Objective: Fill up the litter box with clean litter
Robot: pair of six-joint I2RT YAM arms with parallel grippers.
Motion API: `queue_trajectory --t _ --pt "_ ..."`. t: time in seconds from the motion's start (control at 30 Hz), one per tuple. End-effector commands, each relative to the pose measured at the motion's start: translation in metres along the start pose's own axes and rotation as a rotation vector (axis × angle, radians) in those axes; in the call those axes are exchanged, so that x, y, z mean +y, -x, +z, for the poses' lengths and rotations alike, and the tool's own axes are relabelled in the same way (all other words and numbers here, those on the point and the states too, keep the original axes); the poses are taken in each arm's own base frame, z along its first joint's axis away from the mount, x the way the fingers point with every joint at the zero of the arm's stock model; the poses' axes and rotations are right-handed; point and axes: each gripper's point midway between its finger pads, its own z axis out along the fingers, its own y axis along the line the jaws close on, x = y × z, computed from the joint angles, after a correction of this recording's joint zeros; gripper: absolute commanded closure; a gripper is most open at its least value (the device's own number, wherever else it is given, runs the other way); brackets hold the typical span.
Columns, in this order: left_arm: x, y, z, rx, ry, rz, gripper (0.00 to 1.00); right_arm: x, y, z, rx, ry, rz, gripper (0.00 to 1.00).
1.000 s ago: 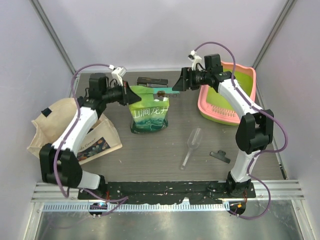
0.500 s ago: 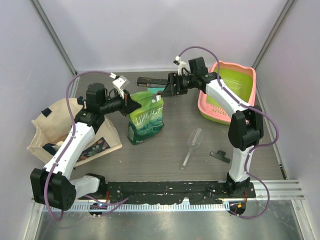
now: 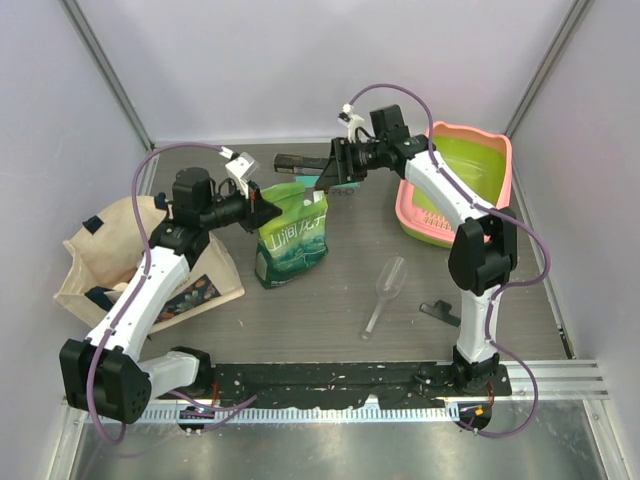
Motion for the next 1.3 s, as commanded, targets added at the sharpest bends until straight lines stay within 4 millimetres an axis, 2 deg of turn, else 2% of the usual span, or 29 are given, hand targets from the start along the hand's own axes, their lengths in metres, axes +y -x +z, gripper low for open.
queue_trajectory --t 0.0,0.23,0.53,0.63,0.67,0.7,0.73,0.77,0.83,0.87,0.97,1.1,1.27 --pt "-0.022 0.073 -0.016 -0.227 -0.035 0.197 1.00 0.012 -0.010 0.005 0.036 0.036 0.000 0.41" --pt "-0.021 0.070 -0.016 -0.223 -0.029 0.192 1.00 0.013 -0.016 0.014 0.061 0.044 -0.001 0.50" --pt "-0.017 0.066 -0.013 -0.210 -0.022 0.187 1.00 0.015 -0.026 0.012 0.092 0.060 0.003 0.61" --pt "-0.015 0.064 -0.010 -0.201 -0.023 0.182 0.99 0.016 -0.029 0.012 0.104 0.065 -0.002 0.76" --pt "-0.014 0.066 -0.009 -0.202 -0.025 0.184 0.96 0.015 -0.028 0.012 0.103 0.058 -0.010 0.92" --pt "-0.012 0.062 -0.007 -0.180 -0.023 0.166 0.76 0.015 -0.025 0.010 0.092 0.047 -0.023 0.97" --pt "-0.011 0.056 -0.005 -0.154 -0.027 0.149 0.66 0.014 -0.023 0.008 0.085 0.030 -0.036 0.99" --pt "-0.013 0.061 -0.006 -0.150 -0.036 0.157 0.59 0.008 -0.016 0.006 0.064 -0.022 -0.060 0.99" --pt "-0.012 0.055 -0.002 -0.101 -0.060 0.167 0.47 0.009 -0.005 -0.002 0.030 -0.065 -0.102 0.99" --pt "-0.012 0.055 -0.001 -0.089 -0.063 0.172 0.45 0.005 0.002 -0.006 0.010 -0.106 -0.119 0.99" --pt "-0.005 0.054 0.006 -0.055 -0.048 0.194 0.43 0.008 0.015 -0.018 -0.029 -0.154 -0.165 0.99" --pt "0.001 0.047 0.017 0.013 -0.044 0.240 0.43 0.011 0.023 -0.030 -0.066 -0.204 -0.181 0.99" --pt "0.004 0.035 0.027 0.115 -0.048 0.238 0.49 0.022 0.033 -0.044 -0.116 -0.222 -0.198 0.99"
